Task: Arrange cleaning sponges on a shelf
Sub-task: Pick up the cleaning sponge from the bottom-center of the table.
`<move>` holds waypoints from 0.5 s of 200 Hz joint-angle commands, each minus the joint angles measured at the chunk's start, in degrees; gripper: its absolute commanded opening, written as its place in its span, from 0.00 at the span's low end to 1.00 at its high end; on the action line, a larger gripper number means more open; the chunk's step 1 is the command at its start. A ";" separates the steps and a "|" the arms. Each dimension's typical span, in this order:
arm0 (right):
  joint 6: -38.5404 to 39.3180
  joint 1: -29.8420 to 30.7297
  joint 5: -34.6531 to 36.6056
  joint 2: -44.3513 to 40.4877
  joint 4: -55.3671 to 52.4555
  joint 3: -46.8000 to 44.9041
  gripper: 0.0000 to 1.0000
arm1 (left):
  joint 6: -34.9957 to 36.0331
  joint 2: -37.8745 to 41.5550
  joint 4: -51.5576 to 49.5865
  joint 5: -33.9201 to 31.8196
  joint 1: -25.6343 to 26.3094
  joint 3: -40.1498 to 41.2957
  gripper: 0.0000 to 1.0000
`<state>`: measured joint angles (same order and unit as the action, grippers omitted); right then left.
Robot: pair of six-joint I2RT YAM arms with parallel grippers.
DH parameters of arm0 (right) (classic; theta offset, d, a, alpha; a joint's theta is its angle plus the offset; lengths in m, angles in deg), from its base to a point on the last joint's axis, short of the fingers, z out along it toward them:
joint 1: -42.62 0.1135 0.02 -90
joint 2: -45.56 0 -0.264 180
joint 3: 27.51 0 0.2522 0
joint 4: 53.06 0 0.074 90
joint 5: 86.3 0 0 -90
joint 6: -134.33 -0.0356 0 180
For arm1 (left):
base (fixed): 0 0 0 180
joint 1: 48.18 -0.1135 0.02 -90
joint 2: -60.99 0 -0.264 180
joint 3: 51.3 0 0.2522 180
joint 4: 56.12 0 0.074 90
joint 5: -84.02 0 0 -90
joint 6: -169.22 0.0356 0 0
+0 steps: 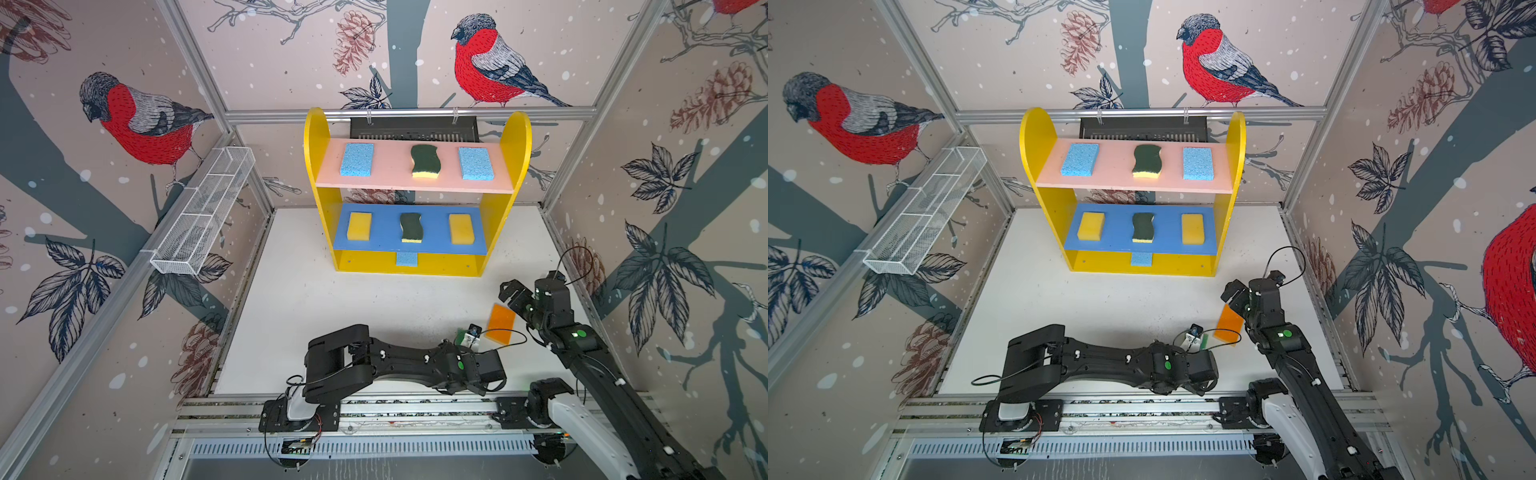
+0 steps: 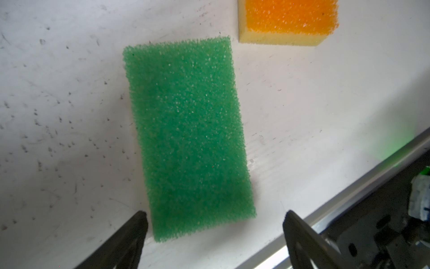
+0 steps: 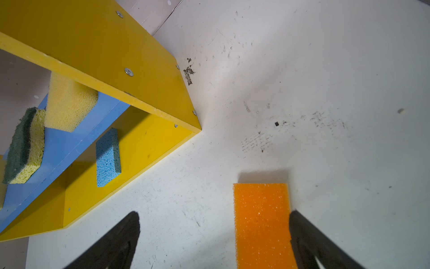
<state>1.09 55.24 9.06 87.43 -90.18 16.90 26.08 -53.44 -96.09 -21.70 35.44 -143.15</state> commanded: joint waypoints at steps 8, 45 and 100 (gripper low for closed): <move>0.94 -0.40 -0.43 -0.68 -0.68 -0.33 1.00 | -1.11 -1.98 -4.50 -0.24 0.14 -2.48 0.92; 1.06 -0.93 -0.97 -1.50 -0.79 -0.42 1.00 | -2.92 -3.15 -7.16 -1.33 -0.02 -3.75 0.92; 1.14 -1.46 -1.32 -1.85 -0.70 -1.08 1.00 | -4.16 -4.74 -9.03 -1.45 -0.61 -5.49 0.90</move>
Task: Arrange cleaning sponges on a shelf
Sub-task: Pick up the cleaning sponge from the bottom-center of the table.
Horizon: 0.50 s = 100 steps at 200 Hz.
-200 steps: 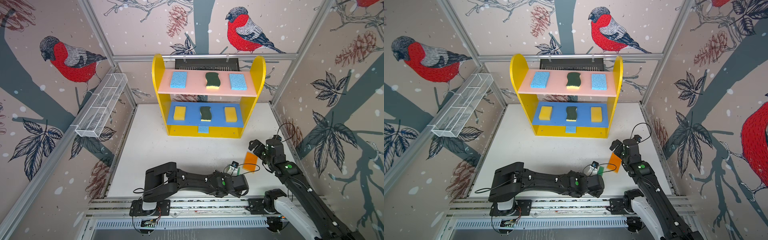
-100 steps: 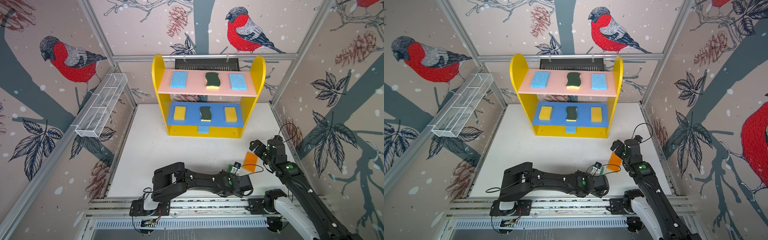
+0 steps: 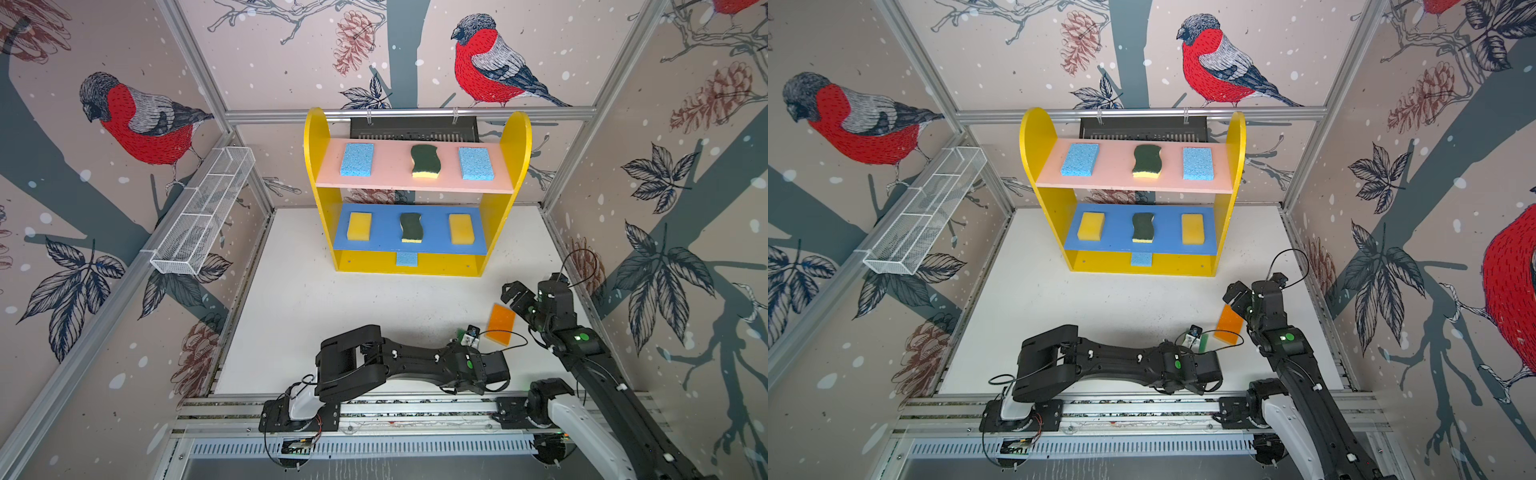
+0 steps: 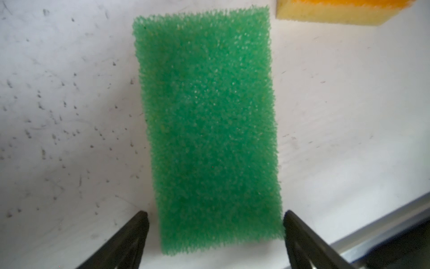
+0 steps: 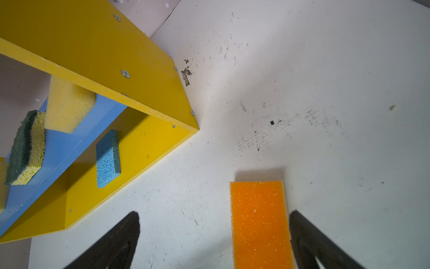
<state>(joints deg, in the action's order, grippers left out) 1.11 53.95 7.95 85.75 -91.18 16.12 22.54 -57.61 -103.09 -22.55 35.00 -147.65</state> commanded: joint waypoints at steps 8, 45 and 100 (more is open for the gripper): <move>1.06 -0.26 -0.21 -0.16 0.28 -0.50 1.00 | -0.62 -0.72 -2.11 -0.60 -0.18 -1.27 0.90; 0.95 -0.43 -0.74 -0.19 0.98 -1.47 1.00 | -0.27 -2.31 -2.79 -0.08 -0.32 -3.49 0.90; 1.30 -0.79 -0.93 -0.11 1.07 -1.63 1.00 | -2.05 -3.80 -3.59 1.97 -1.13 -3.85 0.90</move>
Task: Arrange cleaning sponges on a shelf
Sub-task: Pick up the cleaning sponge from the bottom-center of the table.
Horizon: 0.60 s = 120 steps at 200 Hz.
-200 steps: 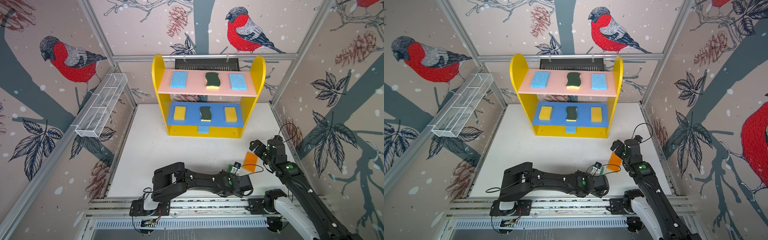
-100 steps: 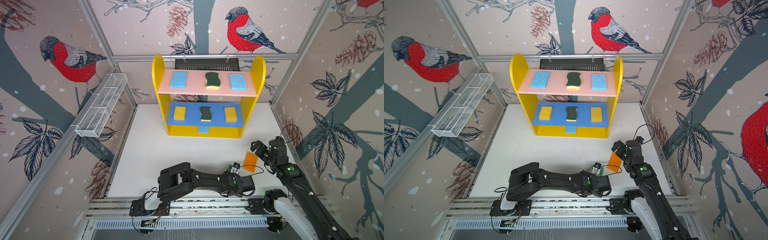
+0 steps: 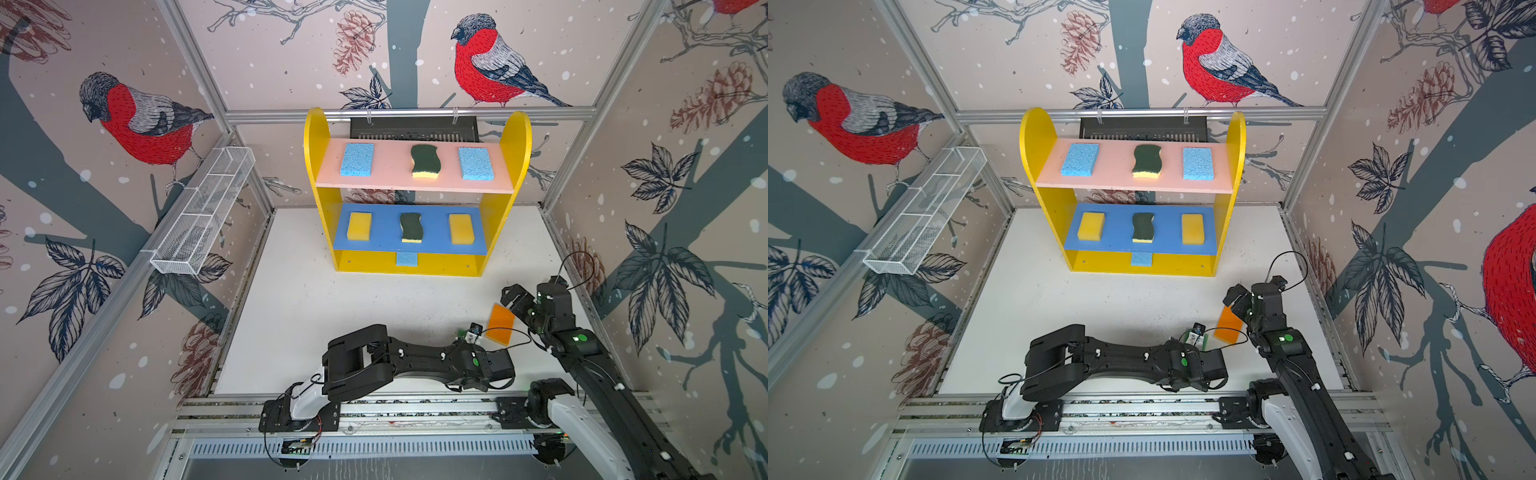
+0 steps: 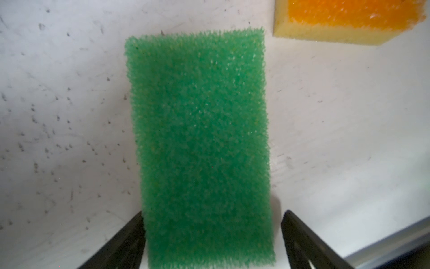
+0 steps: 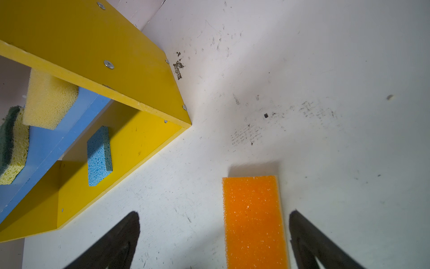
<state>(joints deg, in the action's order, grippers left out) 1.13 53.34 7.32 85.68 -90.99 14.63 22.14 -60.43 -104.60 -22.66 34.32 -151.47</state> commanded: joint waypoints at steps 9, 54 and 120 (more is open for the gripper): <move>1.36 -0.28 -0.41 -0.07 0.92 -0.18 1.00 | -2.02 -1.16 -2.34 2.26 -0.65 0.17 0.89; 1.87 -0.70 -0.29 -0.25 0.73 -0.36 1.00 | -3.07 -1.62 -2.63 3.23 -1.18 0.78 0.85; 2.50 -1.89 -1.21 -0.48 0.68 -0.17 1.00 | -2.41 -2.49 -4.93 4.13 -0.90 1.17 0.78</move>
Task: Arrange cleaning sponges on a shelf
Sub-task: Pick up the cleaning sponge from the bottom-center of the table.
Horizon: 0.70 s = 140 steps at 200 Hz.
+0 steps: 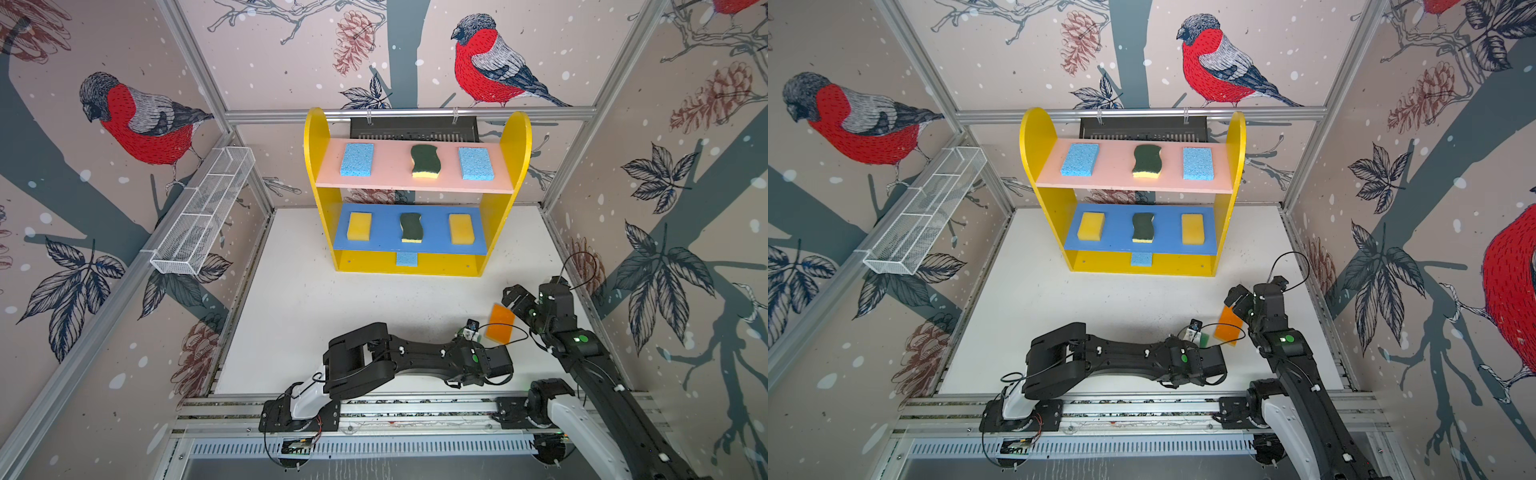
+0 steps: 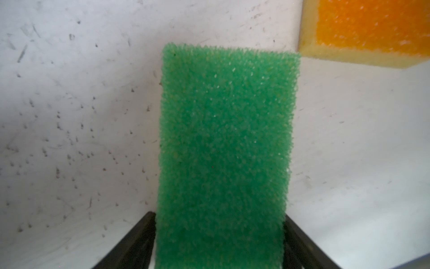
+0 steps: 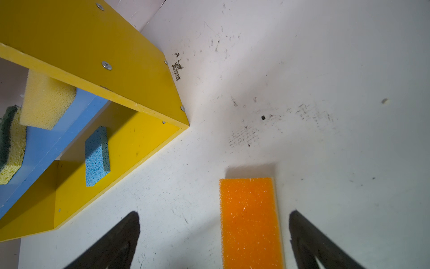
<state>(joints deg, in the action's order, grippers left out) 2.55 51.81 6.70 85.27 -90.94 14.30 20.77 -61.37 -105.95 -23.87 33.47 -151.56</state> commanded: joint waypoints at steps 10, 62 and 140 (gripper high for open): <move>1.09 -0.53 -0.71 -0.15 0.65 0.16 1.00 | -0.81 -1.18 -3.22 5.18 0.08 1.80 0.77; 1.43 -1.23 -1.34 -0.07 0.58 0.31 1.00 | 2.83 -2.16 -5.59 4.13 0.66 -1.04 0.85; 1.44 -1.98 -2.13 -0.43 0.34 0.34 1.00 | 4.43 -1.96 -7.22 3.66 1.37 -1.39 0.86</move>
<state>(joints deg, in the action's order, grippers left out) 3.62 50.04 5.00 85.03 -90.97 14.37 23.74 -62.51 -106.89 -24.24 34.43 -153.88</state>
